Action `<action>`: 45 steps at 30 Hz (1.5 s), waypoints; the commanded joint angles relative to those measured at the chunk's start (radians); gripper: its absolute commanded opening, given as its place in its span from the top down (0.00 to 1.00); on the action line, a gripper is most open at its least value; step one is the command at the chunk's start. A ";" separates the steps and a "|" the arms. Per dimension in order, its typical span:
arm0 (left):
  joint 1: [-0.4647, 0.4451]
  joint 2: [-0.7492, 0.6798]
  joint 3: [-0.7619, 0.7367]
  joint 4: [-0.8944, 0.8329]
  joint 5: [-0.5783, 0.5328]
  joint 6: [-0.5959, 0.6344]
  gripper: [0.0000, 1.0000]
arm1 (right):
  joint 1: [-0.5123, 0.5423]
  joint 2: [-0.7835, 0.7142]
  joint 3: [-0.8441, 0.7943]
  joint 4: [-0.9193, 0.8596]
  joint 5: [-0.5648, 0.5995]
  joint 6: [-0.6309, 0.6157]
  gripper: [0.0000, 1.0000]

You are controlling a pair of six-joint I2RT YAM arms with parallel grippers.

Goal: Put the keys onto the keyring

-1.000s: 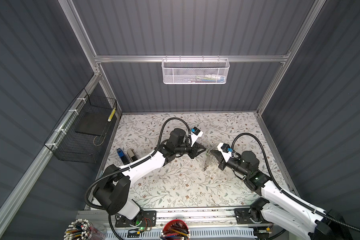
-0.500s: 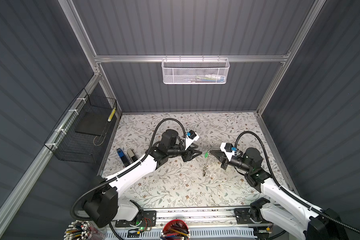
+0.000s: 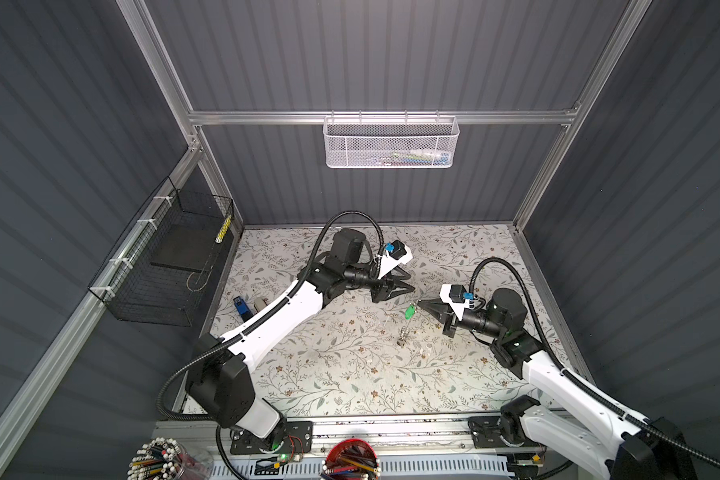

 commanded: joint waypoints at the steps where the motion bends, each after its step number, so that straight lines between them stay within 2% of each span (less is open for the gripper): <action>1: 0.003 0.025 0.081 -0.125 0.064 -0.034 0.62 | -0.003 -0.023 0.036 -0.042 0.022 -0.044 1.00; 10: 0.002 0.056 0.134 -0.228 0.078 -0.116 0.63 | -0.004 -0.051 0.041 -0.109 0.117 -0.120 1.00; 17: -0.038 0.082 0.146 -0.241 0.045 -0.173 0.64 | -0.003 -0.047 0.048 -0.108 0.121 -0.136 1.00; 21: -0.055 0.102 0.163 -0.282 0.021 -0.172 0.67 | -0.003 -0.046 0.053 -0.107 0.118 -0.138 1.00; 26: -0.055 0.110 0.167 -0.296 0.009 -0.177 0.75 | -0.003 -0.053 0.051 -0.115 0.120 -0.144 1.00; 34: -0.056 0.107 0.157 -0.315 0.000 -0.177 0.75 | -0.003 -0.056 0.049 -0.122 0.130 -0.154 1.00; 38: -0.056 0.114 0.161 -0.327 0.000 -0.173 0.81 | -0.003 -0.054 0.051 -0.120 0.126 -0.157 1.00; 45: -0.054 0.136 0.175 -0.365 0.032 -0.145 1.00 | -0.003 -0.062 0.048 -0.115 0.131 -0.164 1.00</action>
